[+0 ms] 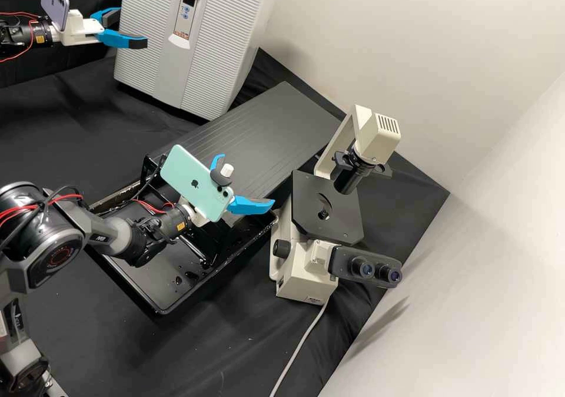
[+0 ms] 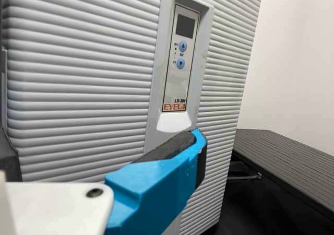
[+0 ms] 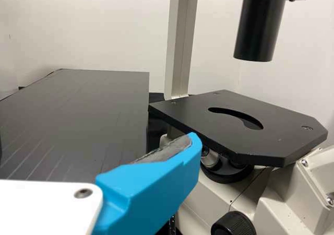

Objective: Open the incubator door

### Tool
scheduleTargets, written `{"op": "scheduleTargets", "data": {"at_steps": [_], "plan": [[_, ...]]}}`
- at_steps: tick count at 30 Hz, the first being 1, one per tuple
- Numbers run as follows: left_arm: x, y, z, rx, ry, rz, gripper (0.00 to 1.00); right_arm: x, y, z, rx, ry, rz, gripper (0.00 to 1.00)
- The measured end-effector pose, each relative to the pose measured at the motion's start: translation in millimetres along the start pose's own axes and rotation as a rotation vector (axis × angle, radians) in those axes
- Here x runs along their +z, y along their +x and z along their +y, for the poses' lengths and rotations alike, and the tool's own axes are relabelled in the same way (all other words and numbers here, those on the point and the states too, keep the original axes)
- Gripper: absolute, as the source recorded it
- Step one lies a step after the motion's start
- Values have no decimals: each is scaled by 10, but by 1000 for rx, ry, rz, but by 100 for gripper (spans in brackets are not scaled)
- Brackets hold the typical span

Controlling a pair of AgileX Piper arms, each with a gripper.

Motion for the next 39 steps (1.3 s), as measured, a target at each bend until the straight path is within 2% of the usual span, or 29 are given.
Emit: {"op": "scheduleTargets", "data": {"at_steps": [11, 12, 39], "plan": [[0, 0, 1, -1, 0, 2, 100, 0, 0, 0, 0, 0, 0, 100], [0, 0, 1, -1, 0, 2, 0, 0, 0, 0, 0, 0, 0, 100], [-1, -3, -4, -2, -1, 2, 0, 0, 0, 0, 0, 0, 0, 100]]}}
